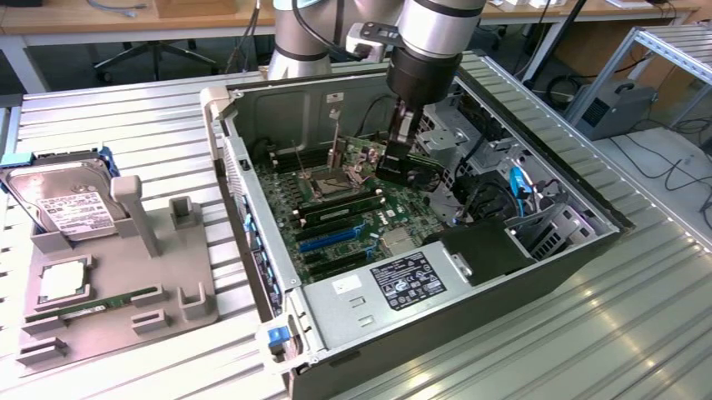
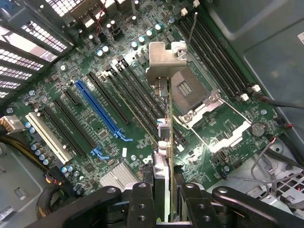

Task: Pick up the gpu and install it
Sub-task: 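Insert the gpu into the slot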

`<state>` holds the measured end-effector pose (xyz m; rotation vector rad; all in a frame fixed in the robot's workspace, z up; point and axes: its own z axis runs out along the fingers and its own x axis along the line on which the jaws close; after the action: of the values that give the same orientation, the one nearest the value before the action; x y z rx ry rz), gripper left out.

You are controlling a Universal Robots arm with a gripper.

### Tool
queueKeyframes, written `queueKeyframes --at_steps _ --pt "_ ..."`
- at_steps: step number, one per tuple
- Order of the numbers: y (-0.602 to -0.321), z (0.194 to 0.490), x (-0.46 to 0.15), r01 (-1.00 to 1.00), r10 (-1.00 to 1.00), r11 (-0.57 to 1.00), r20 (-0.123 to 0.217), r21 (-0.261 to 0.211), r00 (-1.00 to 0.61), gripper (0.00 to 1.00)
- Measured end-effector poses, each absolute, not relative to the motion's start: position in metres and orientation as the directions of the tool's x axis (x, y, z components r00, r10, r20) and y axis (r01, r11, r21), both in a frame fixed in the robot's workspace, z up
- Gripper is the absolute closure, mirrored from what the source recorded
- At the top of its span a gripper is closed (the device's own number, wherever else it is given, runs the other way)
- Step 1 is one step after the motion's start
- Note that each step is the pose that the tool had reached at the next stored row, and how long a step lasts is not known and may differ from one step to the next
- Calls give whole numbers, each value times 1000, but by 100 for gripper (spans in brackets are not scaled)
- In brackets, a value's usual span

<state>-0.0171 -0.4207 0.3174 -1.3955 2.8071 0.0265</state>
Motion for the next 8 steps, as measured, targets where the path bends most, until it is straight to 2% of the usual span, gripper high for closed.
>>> queueKeyframes --at_steps 8 --pt "-421 317 -17 -808 -808 590 -13 12 -590 73"
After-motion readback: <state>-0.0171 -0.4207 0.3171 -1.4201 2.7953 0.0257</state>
